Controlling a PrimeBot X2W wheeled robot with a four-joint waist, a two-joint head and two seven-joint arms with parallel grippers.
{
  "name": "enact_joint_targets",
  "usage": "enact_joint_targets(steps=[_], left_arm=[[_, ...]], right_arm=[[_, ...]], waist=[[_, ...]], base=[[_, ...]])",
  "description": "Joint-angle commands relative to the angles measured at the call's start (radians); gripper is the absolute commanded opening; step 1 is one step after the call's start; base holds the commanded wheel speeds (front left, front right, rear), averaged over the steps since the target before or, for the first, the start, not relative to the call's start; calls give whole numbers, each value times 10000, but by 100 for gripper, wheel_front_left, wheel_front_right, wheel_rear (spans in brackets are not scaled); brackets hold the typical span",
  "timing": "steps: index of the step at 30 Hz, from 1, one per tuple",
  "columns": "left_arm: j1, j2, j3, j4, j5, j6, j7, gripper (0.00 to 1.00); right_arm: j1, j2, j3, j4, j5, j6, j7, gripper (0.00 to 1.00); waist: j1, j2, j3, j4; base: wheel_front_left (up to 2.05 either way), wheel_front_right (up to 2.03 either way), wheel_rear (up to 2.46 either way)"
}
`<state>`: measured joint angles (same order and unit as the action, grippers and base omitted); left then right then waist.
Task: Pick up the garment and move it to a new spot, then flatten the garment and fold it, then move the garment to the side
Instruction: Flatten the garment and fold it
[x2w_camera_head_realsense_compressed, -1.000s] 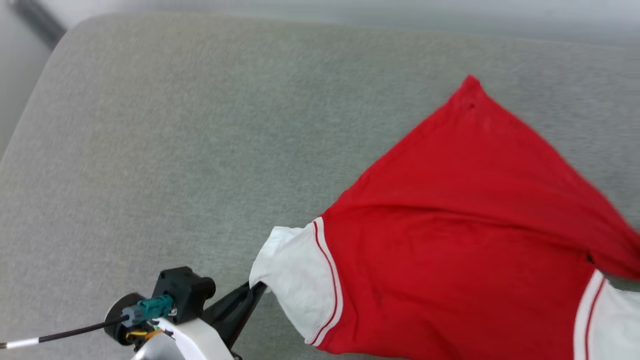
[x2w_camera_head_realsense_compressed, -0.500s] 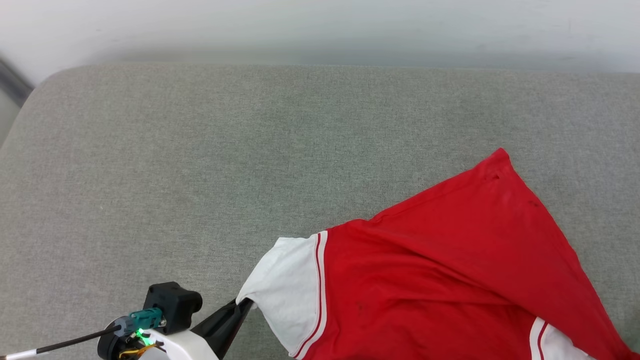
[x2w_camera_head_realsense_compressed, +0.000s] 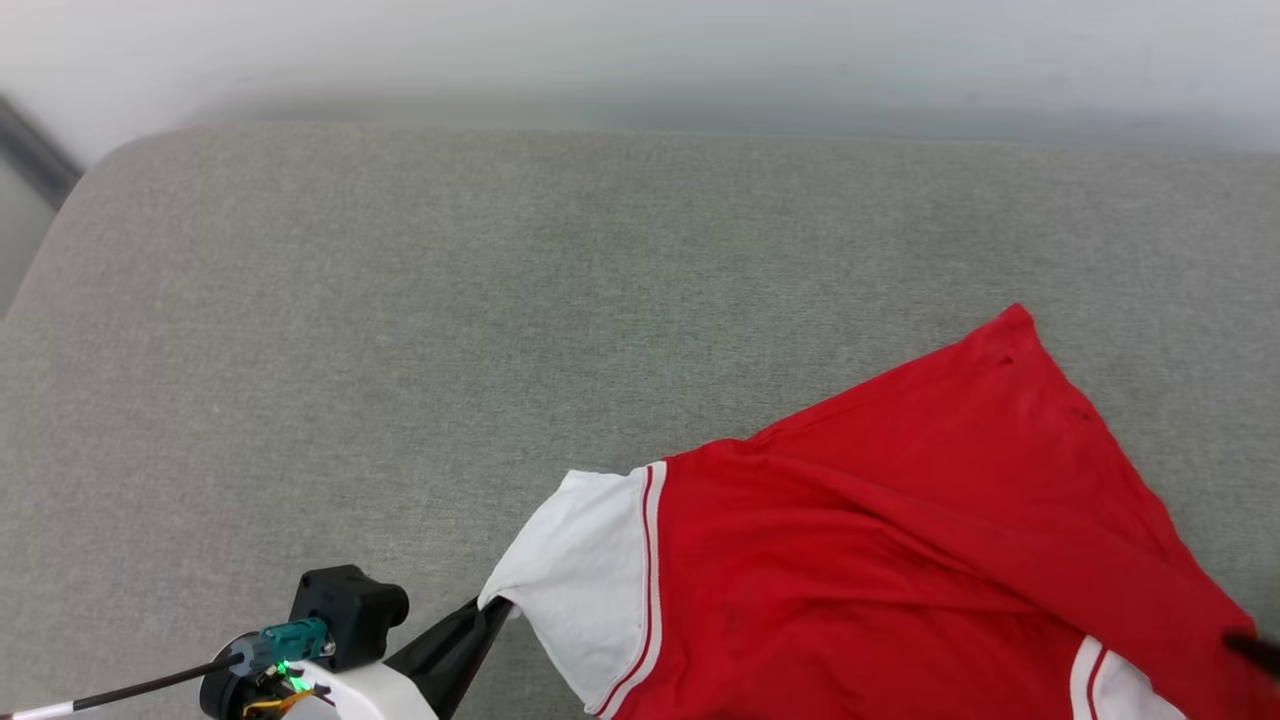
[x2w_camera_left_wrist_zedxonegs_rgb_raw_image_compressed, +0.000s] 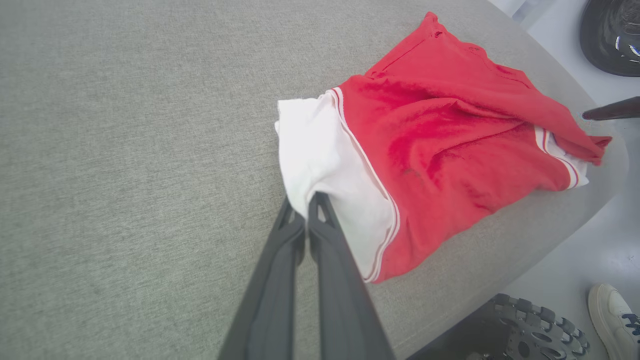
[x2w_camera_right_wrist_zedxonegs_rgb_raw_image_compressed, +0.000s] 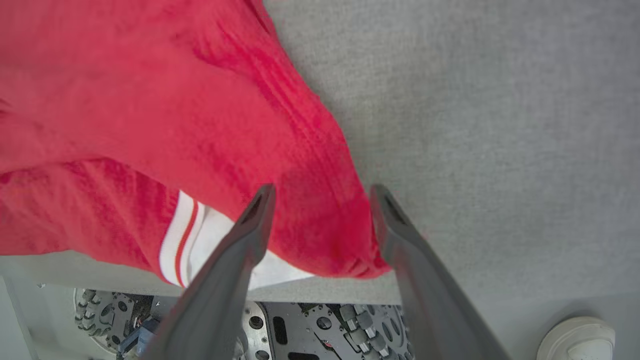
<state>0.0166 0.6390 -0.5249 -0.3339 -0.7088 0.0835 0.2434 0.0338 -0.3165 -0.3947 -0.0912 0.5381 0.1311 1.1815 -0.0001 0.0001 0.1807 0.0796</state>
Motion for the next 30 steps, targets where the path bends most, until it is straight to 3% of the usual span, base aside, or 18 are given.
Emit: enact_joint_targets(steps=[1,8,12,22,30], left_arm=[[-35,8,8,-54,-6,8,4,0],[-432,-41,-50,-407,173,-68,49,0],[-784,-114,-136,-498,226,-174,123,0],[-1740,-685,-634,-213,459,-642,106,0],[-2277,-1141,-946,113,570,-884,-35,0]], right_arm=[[-387,-160,-15,-244,119,-7,72,100],[-2238,-579,693,-972,205,-7,494,100],[-3474,-497,1398,-706,-139,-7,799,100],[-6042,-332,1938,1373,-1619,-7,787,100],[-6169,-594,2157,2829,-2408,-9,717,100]], waist=[[1,-1,109,124],[1,-1,737,661],[1,-1,1275,1072],[1,-1,2454,2057],[1,-1,2918,2489]], base=[[0,0,0],[0,0,0],[0,0,0],[0,0,0],[0,0,0]])
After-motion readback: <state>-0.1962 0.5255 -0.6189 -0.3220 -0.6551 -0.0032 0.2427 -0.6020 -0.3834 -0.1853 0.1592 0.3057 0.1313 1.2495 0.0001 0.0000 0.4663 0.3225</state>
